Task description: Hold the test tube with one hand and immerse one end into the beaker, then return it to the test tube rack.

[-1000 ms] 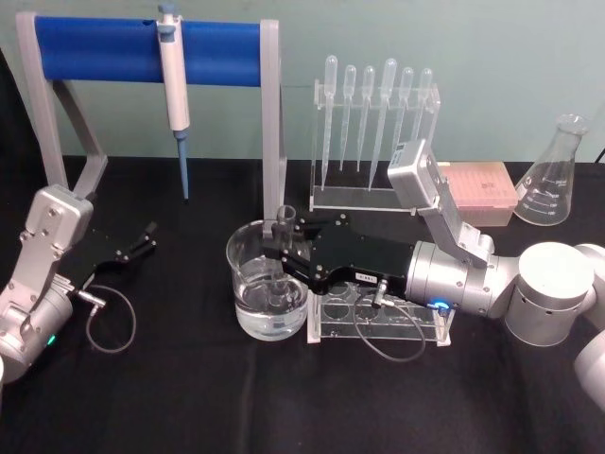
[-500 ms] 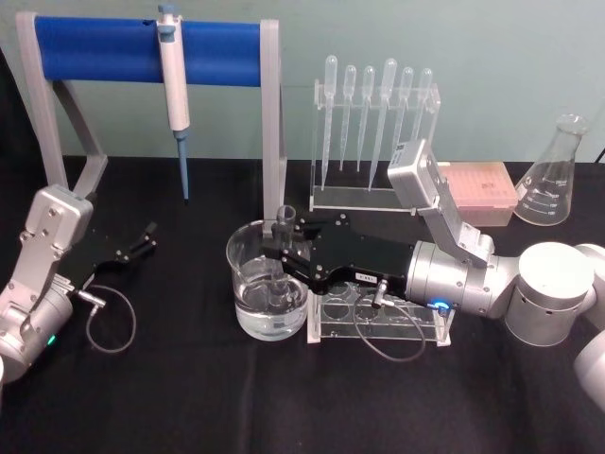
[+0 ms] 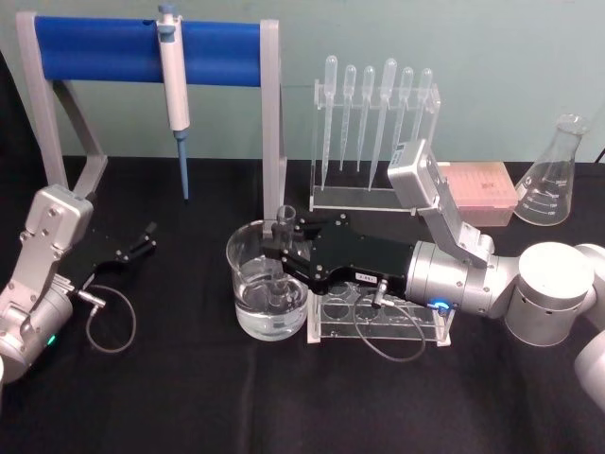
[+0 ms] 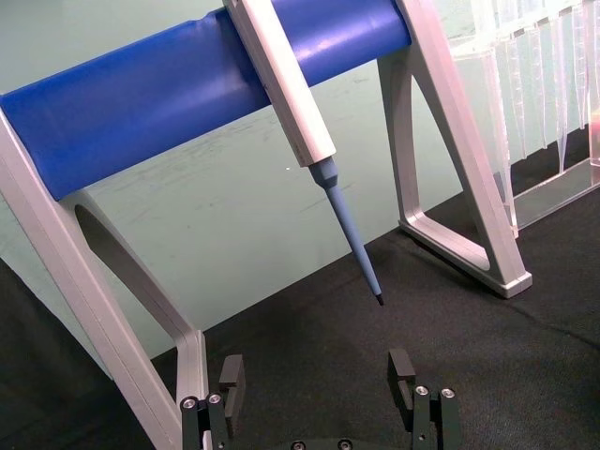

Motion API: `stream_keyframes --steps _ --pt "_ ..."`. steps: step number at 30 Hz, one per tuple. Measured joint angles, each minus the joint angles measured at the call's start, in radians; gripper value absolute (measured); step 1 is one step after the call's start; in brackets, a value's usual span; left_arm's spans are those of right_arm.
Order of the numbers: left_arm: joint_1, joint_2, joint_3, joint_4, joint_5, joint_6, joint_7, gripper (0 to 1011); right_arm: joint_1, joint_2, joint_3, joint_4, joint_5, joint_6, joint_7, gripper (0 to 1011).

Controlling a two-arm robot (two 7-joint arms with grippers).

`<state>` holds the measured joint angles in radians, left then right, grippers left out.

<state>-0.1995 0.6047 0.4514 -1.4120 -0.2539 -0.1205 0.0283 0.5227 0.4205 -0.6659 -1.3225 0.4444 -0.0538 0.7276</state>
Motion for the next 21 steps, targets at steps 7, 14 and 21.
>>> stream_keyframes --steps 7,14,21 --pt "0.0 0.0 0.0 0.0 0.0 0.0 0.0 1000 0.0 0.0 0.0 0.0 0.0 0.0 0.0 236" --pt "0.0 0.0 0.0 0.0 0.0 0.0 0.0 1000 0.0 0.0 0.0 0.0 0.0 0.0 0.0 236" --pt "0.0 0.0 0.0 0.0 0.0 0.0 0.0 1000 0.0 0.0 0.0 0.0 0.0 0.0 0.0 236"
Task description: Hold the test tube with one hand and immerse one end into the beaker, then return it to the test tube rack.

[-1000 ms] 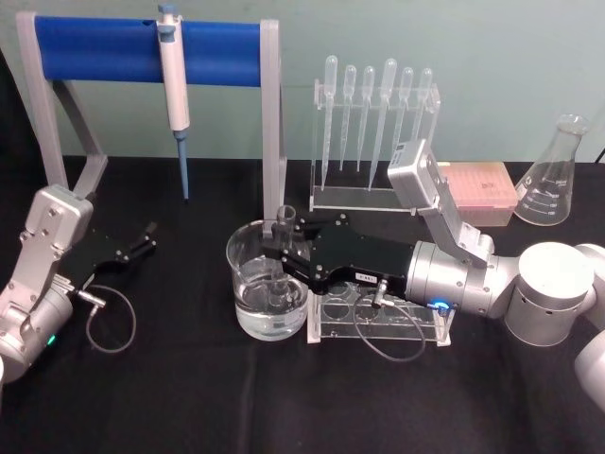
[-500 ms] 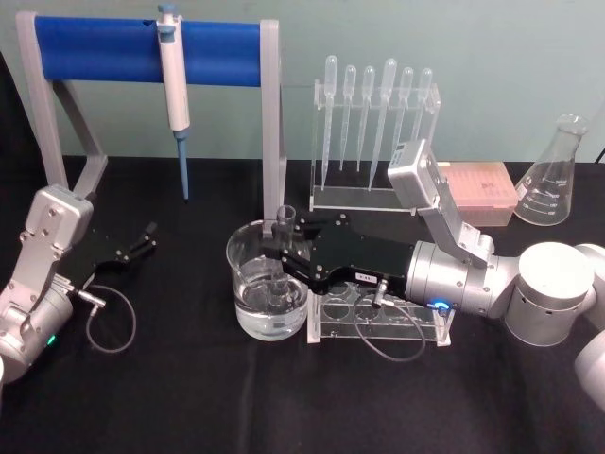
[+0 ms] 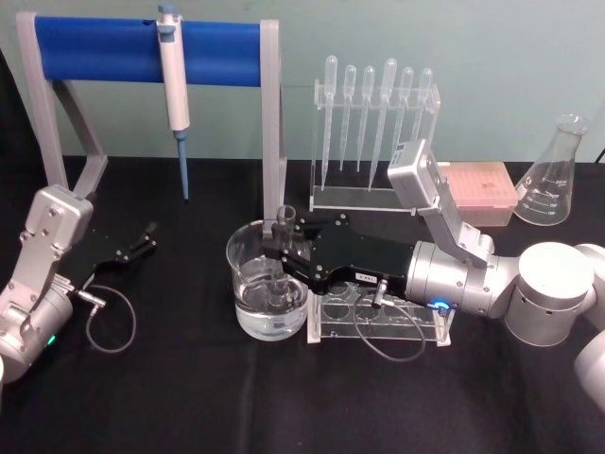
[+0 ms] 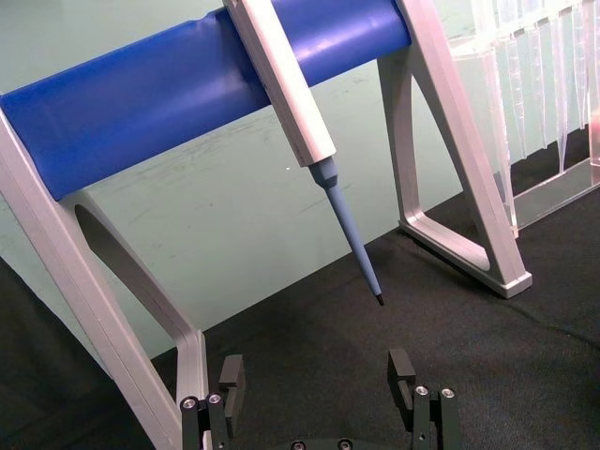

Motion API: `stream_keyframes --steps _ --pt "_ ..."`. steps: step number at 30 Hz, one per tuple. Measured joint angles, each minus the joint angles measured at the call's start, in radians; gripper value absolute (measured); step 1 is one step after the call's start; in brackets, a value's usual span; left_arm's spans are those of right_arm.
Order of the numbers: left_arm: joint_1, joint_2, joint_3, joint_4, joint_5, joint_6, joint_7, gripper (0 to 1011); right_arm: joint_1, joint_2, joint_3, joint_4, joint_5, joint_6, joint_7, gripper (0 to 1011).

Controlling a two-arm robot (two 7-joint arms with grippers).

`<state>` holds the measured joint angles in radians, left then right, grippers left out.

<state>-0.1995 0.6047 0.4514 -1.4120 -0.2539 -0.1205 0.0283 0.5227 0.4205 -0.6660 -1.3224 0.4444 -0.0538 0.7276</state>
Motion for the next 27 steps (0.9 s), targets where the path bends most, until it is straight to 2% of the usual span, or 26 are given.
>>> stream_keyframes --steps 27 --pt "0.0 0.0 0.0 0.0 0.0 0.0 0.0 1000 0.0 0.0 0.0 0.0 0.0 0.0 0.0 236"
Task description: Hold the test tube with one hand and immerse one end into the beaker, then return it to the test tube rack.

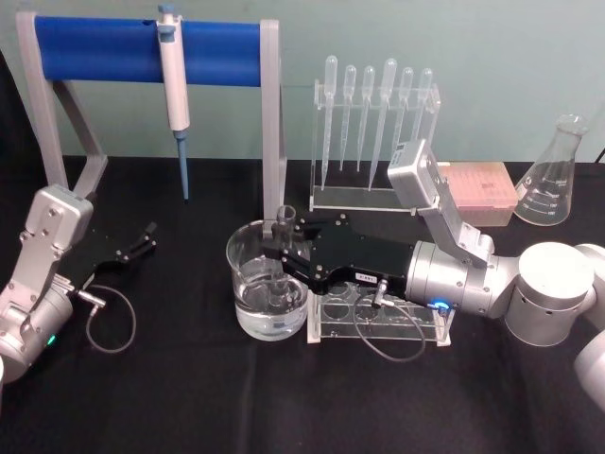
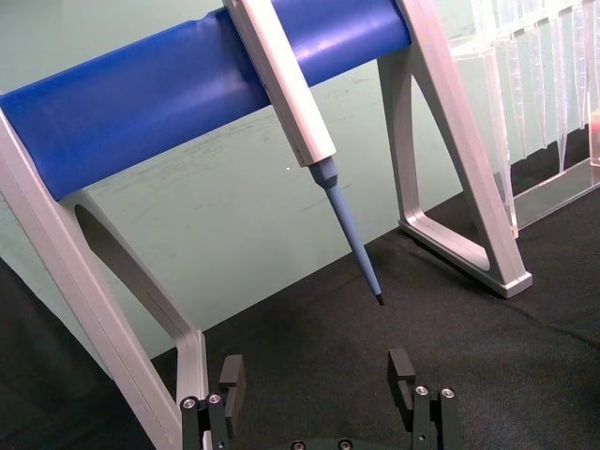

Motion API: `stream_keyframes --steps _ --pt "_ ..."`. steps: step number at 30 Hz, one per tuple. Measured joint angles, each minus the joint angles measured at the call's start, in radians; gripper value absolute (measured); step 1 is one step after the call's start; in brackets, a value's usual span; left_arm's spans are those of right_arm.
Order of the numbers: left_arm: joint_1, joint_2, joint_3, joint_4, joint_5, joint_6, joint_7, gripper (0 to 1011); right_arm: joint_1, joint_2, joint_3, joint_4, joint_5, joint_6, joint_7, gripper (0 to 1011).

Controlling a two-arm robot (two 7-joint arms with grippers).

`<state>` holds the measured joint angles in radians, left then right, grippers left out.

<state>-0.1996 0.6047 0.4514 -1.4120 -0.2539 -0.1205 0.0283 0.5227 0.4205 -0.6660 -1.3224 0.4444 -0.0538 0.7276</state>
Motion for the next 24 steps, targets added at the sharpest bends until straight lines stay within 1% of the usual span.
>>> stream_keyframes --steps 24 --pt "0.0 0.0 0.0 0.0 0.0 0.0 0.0 1000 0.0 0.0 0.0 0.0 0.0 0.0 0.0 236"
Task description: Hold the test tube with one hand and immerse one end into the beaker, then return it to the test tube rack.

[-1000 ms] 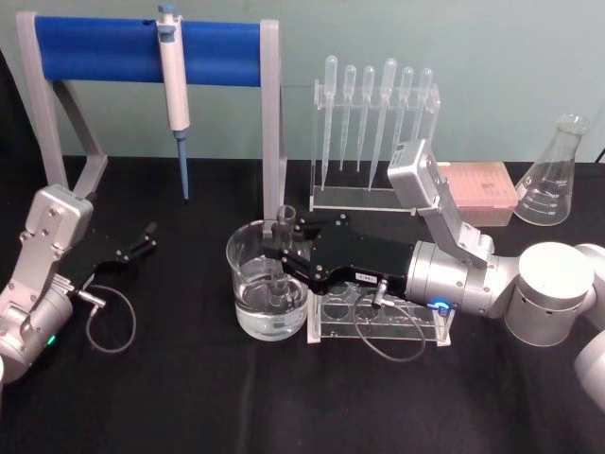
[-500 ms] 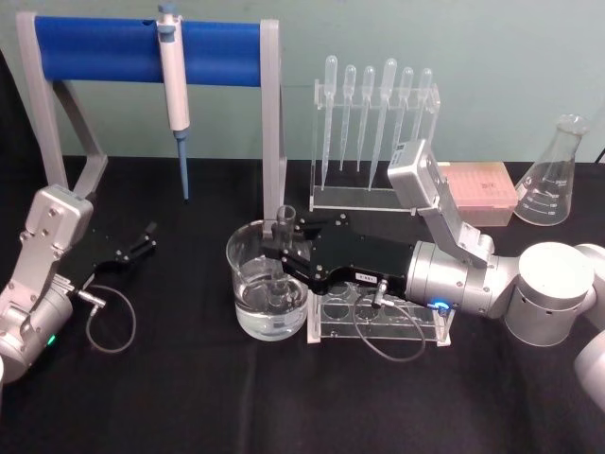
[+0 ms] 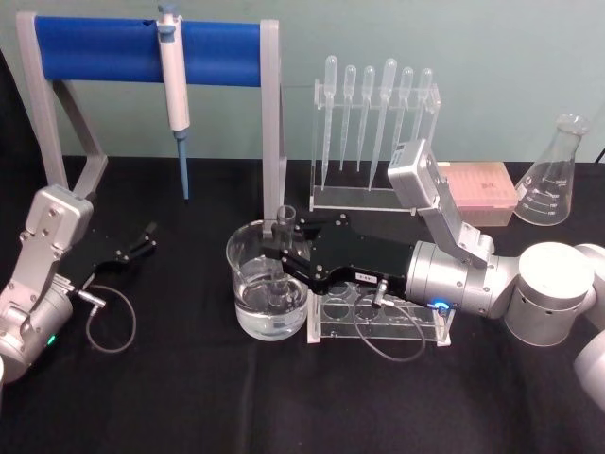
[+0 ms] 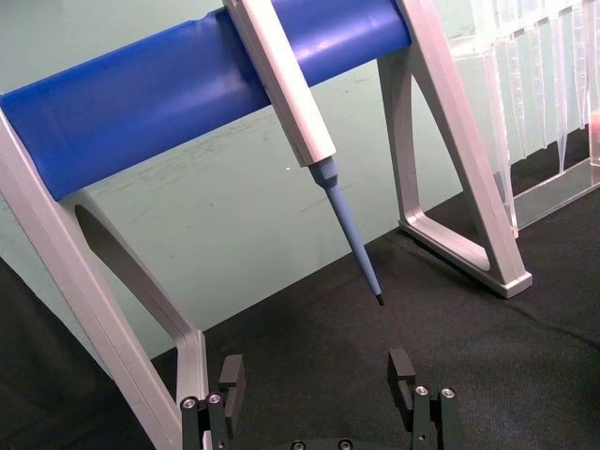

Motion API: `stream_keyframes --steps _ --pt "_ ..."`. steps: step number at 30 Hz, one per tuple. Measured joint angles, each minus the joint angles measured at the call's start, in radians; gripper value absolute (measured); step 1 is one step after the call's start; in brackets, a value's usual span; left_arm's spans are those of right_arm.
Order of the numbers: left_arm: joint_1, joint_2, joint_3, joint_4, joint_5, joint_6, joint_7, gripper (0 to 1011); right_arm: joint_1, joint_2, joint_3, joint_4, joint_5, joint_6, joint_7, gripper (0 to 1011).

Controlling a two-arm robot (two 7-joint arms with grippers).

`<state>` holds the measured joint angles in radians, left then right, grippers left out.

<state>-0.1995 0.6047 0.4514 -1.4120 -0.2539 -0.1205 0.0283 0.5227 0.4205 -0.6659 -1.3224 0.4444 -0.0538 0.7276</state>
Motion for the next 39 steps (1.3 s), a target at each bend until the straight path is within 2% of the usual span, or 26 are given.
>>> stream_keyframes --steps 24,34,39 --pt "0.0 0.0 0.0 0.0 0.0 0.0 0.0 1000 0.0 0.0 0.002 -0.002 0.0 0.0 0.0 236" --pt "0.0 0.0 0.0 0.0 0.0 0.0 0.0 1000 0.008 0.015 0.03 -0.068 0.01 0.013 0.0 236" --pt "0.0 0.0 0.0 0.0 0.0 0.0 0.0 1000 0.01 0.039 0.037 -0.138 0.015 0.034 -0.001 236"
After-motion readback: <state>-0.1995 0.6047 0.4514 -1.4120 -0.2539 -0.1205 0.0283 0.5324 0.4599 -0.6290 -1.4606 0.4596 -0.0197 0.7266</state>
